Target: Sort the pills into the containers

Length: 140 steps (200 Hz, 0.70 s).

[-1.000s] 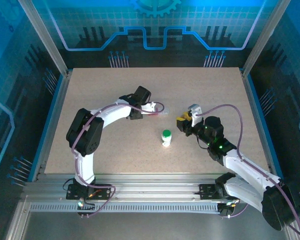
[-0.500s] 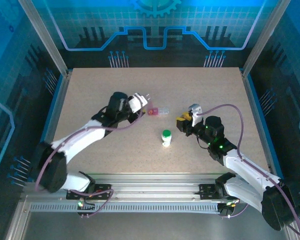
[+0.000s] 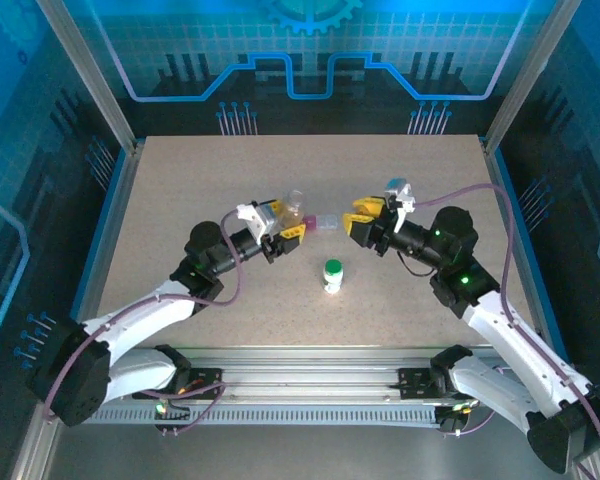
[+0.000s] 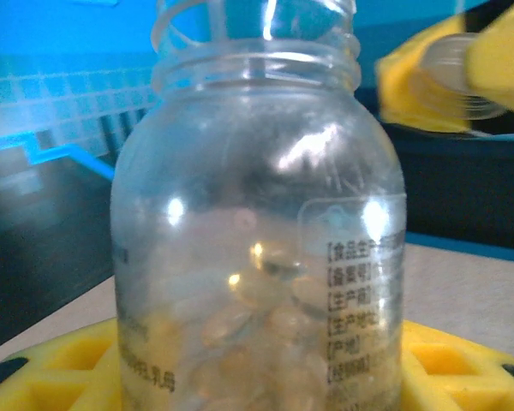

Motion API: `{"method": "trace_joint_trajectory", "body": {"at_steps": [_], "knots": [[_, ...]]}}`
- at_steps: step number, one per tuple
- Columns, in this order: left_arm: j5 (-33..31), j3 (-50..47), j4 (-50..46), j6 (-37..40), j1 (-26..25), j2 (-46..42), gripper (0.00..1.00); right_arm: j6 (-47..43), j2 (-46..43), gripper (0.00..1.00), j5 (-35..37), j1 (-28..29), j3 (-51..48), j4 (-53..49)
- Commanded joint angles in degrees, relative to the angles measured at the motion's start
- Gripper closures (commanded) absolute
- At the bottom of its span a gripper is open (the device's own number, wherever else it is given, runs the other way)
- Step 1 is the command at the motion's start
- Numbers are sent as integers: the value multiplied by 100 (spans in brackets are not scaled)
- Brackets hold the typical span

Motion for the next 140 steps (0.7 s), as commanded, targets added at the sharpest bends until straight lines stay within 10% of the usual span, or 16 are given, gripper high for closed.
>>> {"method": "trace_joint_trajectory", "body": {"at_steps": [1, 140], "knots": [[584, -169, 580, -97, -268, -258, 100, -357, -45, 100, -820, 13, 338, -364], [974, -167, 381, 302, -1162, -96, 100, -1522, 101, 100, -1407, 950, 172, 436]]}}
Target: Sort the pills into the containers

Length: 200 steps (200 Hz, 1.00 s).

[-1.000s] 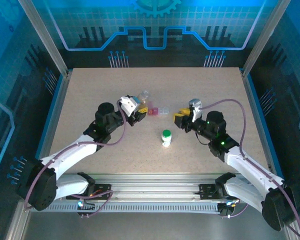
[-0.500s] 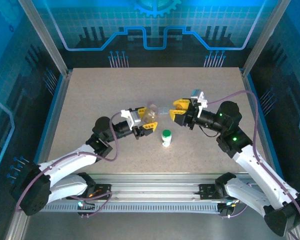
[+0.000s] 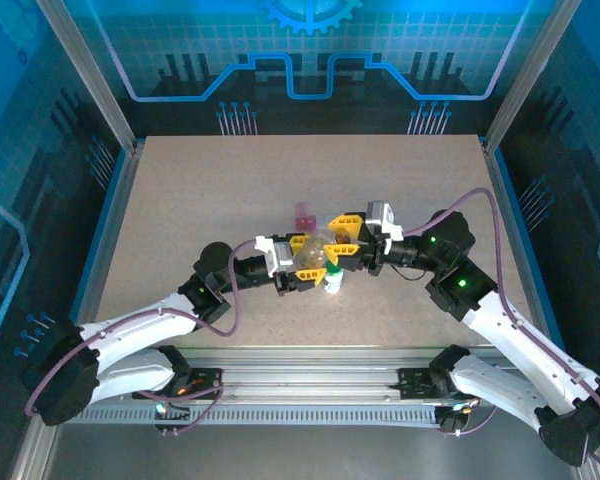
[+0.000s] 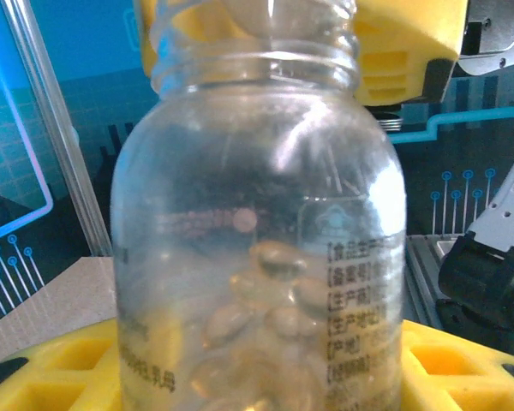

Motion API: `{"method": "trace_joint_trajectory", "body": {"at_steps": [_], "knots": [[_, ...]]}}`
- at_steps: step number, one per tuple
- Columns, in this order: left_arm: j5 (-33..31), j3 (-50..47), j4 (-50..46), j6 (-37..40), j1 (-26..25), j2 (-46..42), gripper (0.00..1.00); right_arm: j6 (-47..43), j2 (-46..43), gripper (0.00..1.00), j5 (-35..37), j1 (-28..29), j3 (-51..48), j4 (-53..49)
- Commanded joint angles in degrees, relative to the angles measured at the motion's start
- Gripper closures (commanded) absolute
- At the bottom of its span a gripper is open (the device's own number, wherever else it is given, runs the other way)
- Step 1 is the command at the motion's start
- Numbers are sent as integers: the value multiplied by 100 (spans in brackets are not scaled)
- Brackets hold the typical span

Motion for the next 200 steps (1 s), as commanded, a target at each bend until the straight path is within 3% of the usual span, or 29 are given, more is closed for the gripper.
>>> {"method": "trace_joint_trajectory", "body": {"at_steps": [1, 79, 130, 163, 186, 200], "knots": [[235, 65, 193, 140, -57, 60, 100, -262, 74, 100, -245, 98, -49, 210], [404, 206, 164, 128, -65, 108, 100, -356, 568, 100, -802, 236, 112, -36], [593, 268, 92, 223, -72, -18, 100, -943, 684, 100, -1078, 256, 285, -938], [1163, 240, 316, 297, -68, -154, 100, -2355, 987, 100, -1563, 256, 1099, -3054], [1548, 399, -306, 616, -63, -441, 100, -3449, 1403, 100, -1462, 264, 1926, -5126], [1628, 510, -765, 861, -59, -604, 100, -3775, 1583, 100, -1246, 265, 2234, -5849]]}}
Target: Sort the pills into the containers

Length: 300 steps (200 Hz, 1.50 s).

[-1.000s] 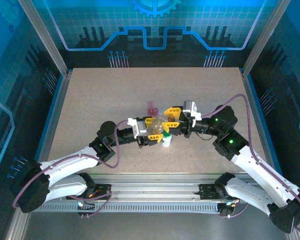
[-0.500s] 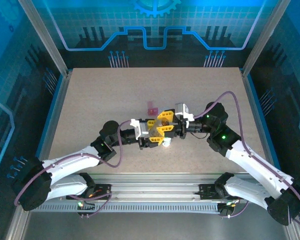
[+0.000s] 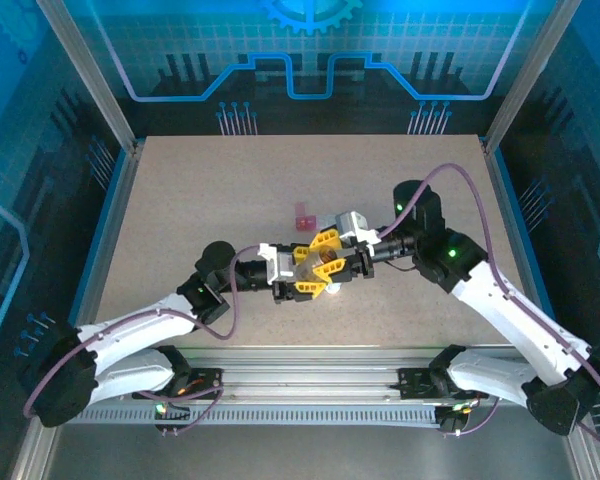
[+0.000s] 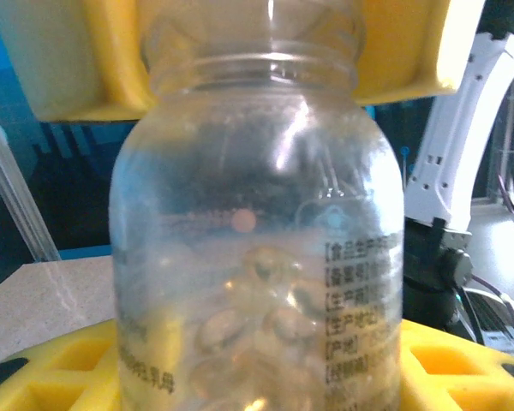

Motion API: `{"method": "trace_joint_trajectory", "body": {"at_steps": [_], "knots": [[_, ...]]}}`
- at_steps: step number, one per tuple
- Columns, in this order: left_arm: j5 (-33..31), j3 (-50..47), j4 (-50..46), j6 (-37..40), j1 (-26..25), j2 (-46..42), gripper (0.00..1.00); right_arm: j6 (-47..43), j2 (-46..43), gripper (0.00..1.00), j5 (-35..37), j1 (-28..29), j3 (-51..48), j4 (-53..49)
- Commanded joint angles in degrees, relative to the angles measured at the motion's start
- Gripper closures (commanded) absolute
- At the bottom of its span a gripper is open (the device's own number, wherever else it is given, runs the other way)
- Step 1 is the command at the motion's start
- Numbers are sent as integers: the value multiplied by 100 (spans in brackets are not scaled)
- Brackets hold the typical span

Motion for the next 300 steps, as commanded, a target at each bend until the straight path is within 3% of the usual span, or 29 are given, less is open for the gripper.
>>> {"method": "trace_joint_trajectory", "body": {"at_steps": [1, 23, 49, 93, 122, 139, 197, 248, 300], "knots": [[774, 462, -240, 581, -57, -445, 100, -1289, 370, 100, 237, 53, 457, -2533], [805, 468, -345, 646, 19, -607, 100, -1465, 454, 100, 581, 49, 604, -2913], [874, 433, 67, 398, 77, -602, 100, -1353, 364, 99, 741, 50, 453, -2573], [702, 415, 1080, -200, 92, -307, 100, -660, 19, 94, 982, 98, -173, -1105], [320, 397, 1666, -412, 95, -55, 100, 504, -215, 93, 1316, 214, -795, 332], [152, 493, 1531, -272, 90, 26, 100, 1146, -253, 93, 1503, 268, -1028, 789], [-894, 661, 799, 472, 90, 42, 100, 3221, -3, 92, 3594, 339, -882, 423], [-1233, 647, 841, 825, 88, 294, 100, 5569, -40, 83, 5057, 426, -964, 860], [-1398, 295, 1356, 953, 73, 537, 100, 6244, 76, 59, 6310, 782, -702, 1129]]}}
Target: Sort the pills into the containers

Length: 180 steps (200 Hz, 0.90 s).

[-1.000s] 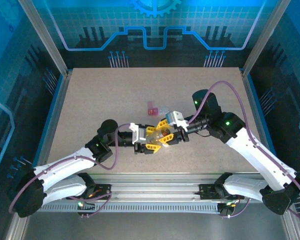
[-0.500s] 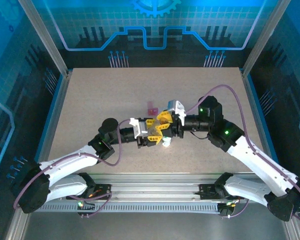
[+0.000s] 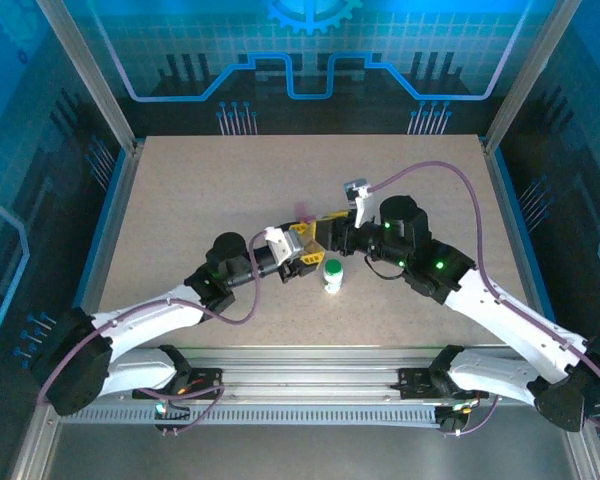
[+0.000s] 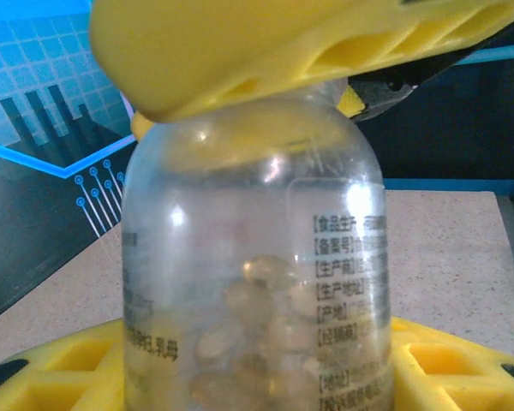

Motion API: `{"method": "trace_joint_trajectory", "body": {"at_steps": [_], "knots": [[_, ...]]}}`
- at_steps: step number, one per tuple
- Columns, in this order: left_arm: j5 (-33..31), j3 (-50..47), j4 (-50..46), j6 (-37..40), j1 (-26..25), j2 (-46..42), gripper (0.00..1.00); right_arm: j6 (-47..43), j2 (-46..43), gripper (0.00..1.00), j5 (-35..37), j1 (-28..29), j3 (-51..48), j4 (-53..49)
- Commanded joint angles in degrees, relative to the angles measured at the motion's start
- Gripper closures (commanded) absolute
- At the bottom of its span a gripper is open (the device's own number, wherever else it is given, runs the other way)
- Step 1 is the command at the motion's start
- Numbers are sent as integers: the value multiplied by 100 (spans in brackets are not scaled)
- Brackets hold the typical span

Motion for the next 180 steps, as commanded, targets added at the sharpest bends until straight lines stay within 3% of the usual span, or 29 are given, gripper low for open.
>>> {"method": "trace_joint_trajectory", "body": {"at_steps": [1, 51, 180], "knots": [[540, 106, 1428, 506, -141, -96, 100, 679, 225, 59, 1292, 87, 37, -85], [327, -113, 1524, 540, -143, 80, 100, 678, 259, 43, 1566, 122, 226, 95], [221, -309, 2298, 190, -141, 737, 100, 93, -214, 27, 1534, 108, 294, 29]]}}
